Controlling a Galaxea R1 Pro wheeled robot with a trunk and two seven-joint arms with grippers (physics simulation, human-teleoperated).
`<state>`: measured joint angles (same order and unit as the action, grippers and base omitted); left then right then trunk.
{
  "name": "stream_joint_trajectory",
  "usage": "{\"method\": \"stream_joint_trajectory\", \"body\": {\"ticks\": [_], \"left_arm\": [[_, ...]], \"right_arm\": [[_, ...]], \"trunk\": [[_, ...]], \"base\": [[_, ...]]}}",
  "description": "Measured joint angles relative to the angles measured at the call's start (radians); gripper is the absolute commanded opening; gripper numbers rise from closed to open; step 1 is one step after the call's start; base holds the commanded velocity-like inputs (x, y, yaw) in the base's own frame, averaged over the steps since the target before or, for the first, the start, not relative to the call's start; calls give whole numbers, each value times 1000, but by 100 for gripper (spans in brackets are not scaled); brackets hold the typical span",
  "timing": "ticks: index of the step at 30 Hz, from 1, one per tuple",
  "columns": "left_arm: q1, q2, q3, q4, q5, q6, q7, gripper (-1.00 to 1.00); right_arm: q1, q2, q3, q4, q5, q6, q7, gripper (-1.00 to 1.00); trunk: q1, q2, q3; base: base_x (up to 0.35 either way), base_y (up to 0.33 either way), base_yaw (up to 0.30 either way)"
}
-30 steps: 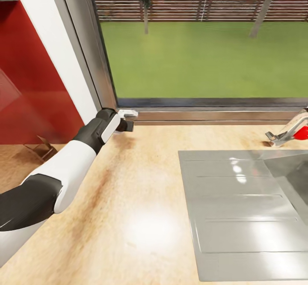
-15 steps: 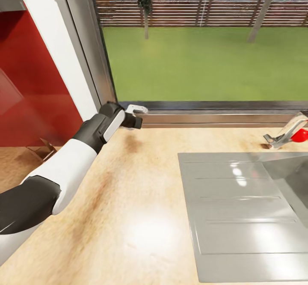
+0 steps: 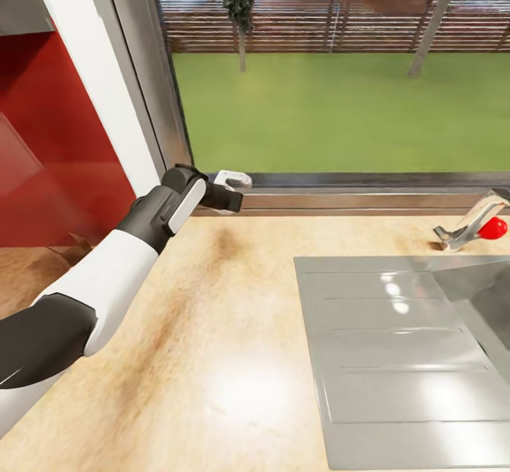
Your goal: Set up a coffee station on the kitchen countertop: keep the coffee maker on the countertop, move the bottle of coffee from the kitchen shelf to the counter next to the coffee maker, place a paper coffee filter on top of the coffee maker, put the saucer next to the coffee maker with the coffee cup on the saucer, and place the electric kettle next to the coffee maker.
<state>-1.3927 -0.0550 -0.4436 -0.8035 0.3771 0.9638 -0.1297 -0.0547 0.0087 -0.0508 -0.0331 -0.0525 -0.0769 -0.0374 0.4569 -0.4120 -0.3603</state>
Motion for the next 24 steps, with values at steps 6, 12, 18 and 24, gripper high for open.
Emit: {"method": "stream_joint_trajectory", "body": {"ticks": [6,12,18,24], "left_arm": [[9,48,-94,-37,-1,-2,-191,-100],[35,94,-148,-110,-6,-10,-298,-100],[104,120,-159,-204,-8,-14,-337,-100],[133,141,-161,-286,-11,-13,-339,-100]], "right_arm": [[0,0,-3,-3,-3,-4,0,100],[0,0,-4,-6,-4,-4,0,100],[0,0,-5,-15,-4,-5,0,100],[0,0,-6,-17,-4,-6,0,100]], "trunk": [[0,0,9],[0,0,19],[0,0,28],[0,0,37]], "base": [[0,0,0],[0,0,0],[0,0,0],[0,0,0]]}}
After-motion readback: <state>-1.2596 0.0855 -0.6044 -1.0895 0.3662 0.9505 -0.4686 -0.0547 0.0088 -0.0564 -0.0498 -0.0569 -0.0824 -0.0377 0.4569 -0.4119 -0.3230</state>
